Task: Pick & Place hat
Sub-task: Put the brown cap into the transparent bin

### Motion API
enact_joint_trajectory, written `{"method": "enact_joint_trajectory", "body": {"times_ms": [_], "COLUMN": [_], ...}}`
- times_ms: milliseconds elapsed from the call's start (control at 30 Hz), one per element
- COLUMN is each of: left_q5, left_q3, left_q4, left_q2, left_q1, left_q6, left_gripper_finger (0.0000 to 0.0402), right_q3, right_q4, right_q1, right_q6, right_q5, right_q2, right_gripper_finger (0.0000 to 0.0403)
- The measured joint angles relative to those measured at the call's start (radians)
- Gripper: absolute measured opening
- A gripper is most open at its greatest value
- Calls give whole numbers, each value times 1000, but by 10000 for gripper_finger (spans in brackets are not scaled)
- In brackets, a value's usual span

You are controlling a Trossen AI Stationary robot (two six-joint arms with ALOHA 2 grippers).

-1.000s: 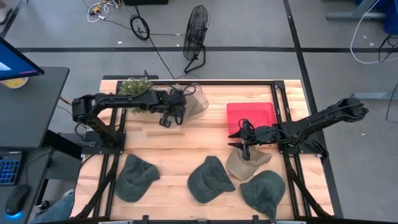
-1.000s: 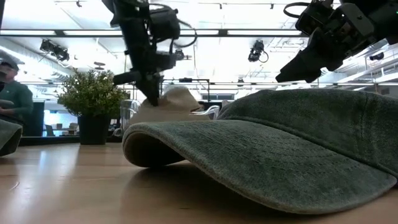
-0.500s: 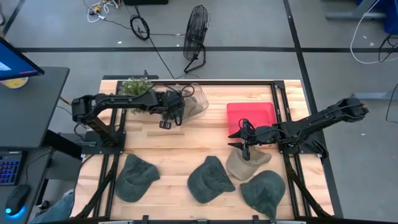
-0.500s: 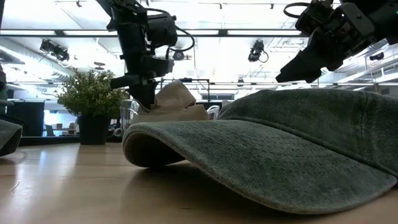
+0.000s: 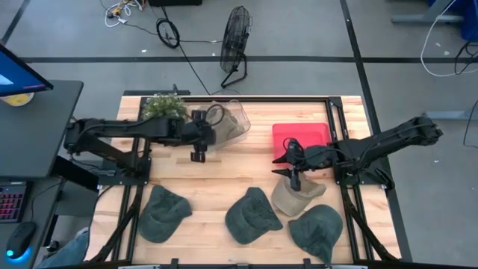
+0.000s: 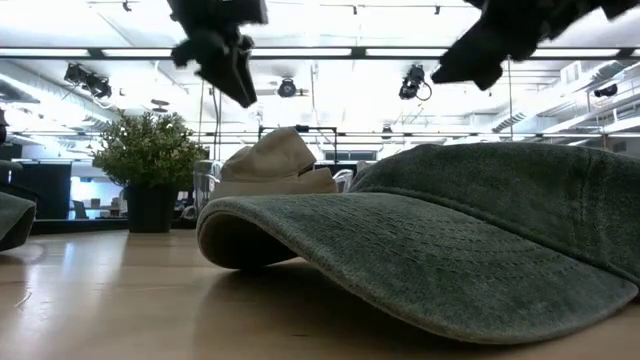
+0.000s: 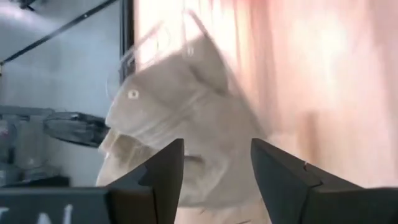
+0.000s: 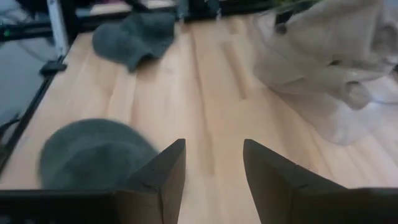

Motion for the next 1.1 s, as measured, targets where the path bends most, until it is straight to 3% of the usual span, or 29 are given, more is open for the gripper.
{"method": "enact_joint_trajectory", "body": {"times_ms": [200, 467, 733, 1100], "left_q5": [40, 40, 40, 40], "left_q3": [0, 0, 0, 0], "left_q4": [5, 8, 13, 13], "left_q2": [-13, -12, -12, -12], "left_q1": [-58, -99, -103, -103], "left_q6": [-75, -75, -85, -139], "left_gripper_finger": [185, 184, 183, 183], "right_q3": [132, 141, 140, 210], "right_q4": [-299, -436, -541, -780], "right_q1": [20, 78, 97, 111], "right_q6": [133, 353, 495, 462], "right_q5": [-81, -272, -269, -268], "right_q2": [77, 265, 317, 273], "right_gripper_finger": [167, 167, 167, 167]}}
